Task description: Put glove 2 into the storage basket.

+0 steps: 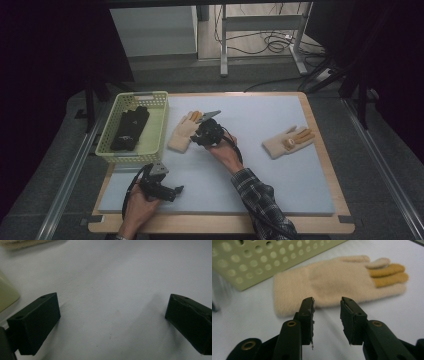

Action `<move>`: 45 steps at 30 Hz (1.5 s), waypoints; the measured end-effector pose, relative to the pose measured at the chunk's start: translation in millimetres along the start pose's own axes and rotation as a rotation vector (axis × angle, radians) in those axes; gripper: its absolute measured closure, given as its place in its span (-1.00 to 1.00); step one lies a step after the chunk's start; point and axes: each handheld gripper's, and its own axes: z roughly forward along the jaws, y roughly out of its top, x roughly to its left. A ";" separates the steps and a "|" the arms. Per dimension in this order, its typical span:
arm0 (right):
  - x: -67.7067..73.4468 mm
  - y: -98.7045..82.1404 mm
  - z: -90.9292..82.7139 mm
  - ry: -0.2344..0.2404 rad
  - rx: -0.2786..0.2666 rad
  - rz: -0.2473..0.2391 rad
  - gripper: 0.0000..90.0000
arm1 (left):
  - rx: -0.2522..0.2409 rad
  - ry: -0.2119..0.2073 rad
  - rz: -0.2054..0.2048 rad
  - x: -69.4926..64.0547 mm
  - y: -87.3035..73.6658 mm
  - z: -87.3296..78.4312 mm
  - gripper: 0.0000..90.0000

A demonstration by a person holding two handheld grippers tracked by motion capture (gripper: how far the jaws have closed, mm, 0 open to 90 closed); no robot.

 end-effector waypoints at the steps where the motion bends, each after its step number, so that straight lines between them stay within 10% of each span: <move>1: -0.4 3.4 4.0 -0.004 0.000 0.002 0.30 | 0.000 0.000 0.000 0.1 0.0 0.0 -1.00; 16: -9.6 25.0 60.4 -0.075 0.022 0.070 -0.40 | 0.000 0.001 0.000 -0.1 -0.1 -0.1 -1.00; 24: -1.9 25.9 66.4 -0.120 0.075 0.044 0.25 | 0.000 0.001 0.001 -0.2 -0.1 0.0 -1.00; 45: 0.3 23.3 20.1 -0.049 0.036 -0.020 0.89 | 0.000 0.002 0.001 -0.2 -0.1 -0.1 -1.00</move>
